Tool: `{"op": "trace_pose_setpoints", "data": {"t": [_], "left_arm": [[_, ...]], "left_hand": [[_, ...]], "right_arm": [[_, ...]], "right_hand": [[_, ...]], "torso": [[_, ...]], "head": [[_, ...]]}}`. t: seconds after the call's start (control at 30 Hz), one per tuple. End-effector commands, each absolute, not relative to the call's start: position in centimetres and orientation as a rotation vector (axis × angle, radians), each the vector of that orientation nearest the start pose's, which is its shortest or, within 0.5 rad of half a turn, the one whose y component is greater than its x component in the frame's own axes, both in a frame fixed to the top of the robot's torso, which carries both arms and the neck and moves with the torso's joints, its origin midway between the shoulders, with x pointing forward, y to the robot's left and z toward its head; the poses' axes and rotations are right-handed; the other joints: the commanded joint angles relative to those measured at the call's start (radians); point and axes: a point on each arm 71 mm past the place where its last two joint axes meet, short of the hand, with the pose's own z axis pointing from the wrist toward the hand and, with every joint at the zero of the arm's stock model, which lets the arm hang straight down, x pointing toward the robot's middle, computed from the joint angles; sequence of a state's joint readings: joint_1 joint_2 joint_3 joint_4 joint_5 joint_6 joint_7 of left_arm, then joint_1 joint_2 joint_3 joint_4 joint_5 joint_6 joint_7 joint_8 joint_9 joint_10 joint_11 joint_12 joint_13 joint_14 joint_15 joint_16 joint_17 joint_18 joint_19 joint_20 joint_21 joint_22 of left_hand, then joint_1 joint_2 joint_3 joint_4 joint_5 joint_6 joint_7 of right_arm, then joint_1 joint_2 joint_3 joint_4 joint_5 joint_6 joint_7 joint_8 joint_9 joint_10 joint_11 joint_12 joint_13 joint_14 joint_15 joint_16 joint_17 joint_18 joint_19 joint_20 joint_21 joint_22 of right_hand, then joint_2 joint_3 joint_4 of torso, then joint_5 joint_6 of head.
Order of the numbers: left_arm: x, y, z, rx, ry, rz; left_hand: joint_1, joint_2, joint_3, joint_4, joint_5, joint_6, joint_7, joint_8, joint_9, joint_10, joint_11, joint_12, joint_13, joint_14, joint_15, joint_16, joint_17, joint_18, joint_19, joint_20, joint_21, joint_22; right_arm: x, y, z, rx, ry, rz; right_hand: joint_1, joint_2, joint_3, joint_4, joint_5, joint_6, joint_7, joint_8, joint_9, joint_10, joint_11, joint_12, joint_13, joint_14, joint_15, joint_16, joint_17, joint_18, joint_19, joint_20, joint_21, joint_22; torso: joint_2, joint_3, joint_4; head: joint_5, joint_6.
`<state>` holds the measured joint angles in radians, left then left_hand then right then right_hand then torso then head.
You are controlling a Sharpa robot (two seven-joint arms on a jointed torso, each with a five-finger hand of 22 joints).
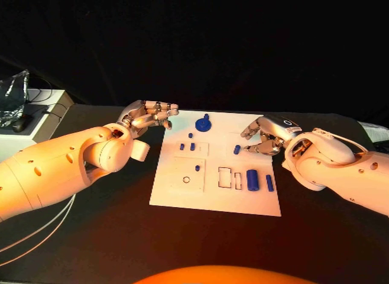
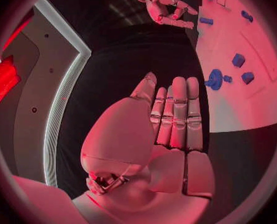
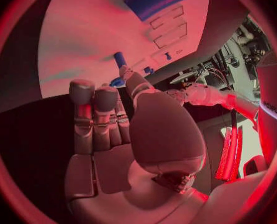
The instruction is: Assemble the parts on the task board
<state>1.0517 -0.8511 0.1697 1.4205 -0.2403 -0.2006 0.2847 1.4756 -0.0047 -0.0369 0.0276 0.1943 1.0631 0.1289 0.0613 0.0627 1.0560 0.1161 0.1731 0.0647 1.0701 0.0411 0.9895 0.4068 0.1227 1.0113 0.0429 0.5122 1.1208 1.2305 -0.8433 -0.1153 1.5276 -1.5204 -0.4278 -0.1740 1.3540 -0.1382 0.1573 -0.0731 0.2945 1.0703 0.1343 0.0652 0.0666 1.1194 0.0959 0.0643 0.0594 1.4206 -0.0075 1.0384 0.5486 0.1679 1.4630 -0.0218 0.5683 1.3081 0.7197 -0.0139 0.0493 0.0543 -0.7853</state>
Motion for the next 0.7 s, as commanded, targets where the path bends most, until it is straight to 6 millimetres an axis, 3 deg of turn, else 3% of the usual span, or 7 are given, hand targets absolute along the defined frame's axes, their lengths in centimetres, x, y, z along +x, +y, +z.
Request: {"op": "trace_pose_setpoints", "data": {"t": [0.03,0.53,0.7], "left_arm": [[50.4,24.0,-18.6,-0.998,1.477,-1.508],[50.4,23.9,-18.6,-0.996,1.477,-1.508],[50.4,24.0,-18.6,-0.995,1.477,-1.506]], "left_hand": [[-0.003,-0.005,0.008,0.001,0.001,-0.001,0.007,0.004,0.001,-0.005,-0.001,-0.002,-0.001,-0.003,0.0,0.003,-0.001,0.001,-0.001,0.004,-0.007,0.001],[-0.003,-0.005,0.008,0.001,0.001,-0.001,0.007,0.004,0.001,-0.005,-0.001,-0.002,-0.001,-0.003,0.0,0.003,-0.001,0.001,-0.001,0.004,-0.007,0.001],[-0.003,-0.005,0.008,0.001,0.001,-0.001,0.007,0.004,0.001,-0.005,-0.001,-0.002,-0.001,-0.003,0.0,0.003,-0.001,0.001,-0.001,0.004,-0.007,0.001]], "right_arm": [[48.4,-20.0,-19.4,-0.204,1.659,0.548],[49.0,-18.1,-20.1,-0.246,1.679,0.557],[48.9,-17.6,-20.2,-0.259,1.695,0.562]], "right_hand": [[0.009,0.008,-0.004,-0.002,-0.002,0.0,-0.004,-0.004,-0.001,-0.01,0.002,-0.003,0.0,-0.007,0.0,0.004,-0.002,0.016,0.052,0.003,-0.004,0.037],[0.0,0.017,0.033,-0.016,-0.001,0.002,-0.006,-0.003,0.0,0.018,-0.004,-0.004,-0.001,-0.006,-0.005,0.008,-0.006,0.013,0.054,-0.001,0.002,0.047],[-0.01,0.021,0.064,-0.021,0.003,0.011,-0.009,-0.003,0.0,0.065,-0.016,-0.003,0.0,-0.005,-0.012,0.012,-0.005,0.007,0.056,-0.006,0.028,0.057]], "torso": [[0.0,-0.0015,0.0026],[0.0,-0.003,0.0026],[0.0,-0.0028,0.0017]], "head": [[-0.002,0.001],[-0.003,-0.003],[-0.002,-0.007]]}}
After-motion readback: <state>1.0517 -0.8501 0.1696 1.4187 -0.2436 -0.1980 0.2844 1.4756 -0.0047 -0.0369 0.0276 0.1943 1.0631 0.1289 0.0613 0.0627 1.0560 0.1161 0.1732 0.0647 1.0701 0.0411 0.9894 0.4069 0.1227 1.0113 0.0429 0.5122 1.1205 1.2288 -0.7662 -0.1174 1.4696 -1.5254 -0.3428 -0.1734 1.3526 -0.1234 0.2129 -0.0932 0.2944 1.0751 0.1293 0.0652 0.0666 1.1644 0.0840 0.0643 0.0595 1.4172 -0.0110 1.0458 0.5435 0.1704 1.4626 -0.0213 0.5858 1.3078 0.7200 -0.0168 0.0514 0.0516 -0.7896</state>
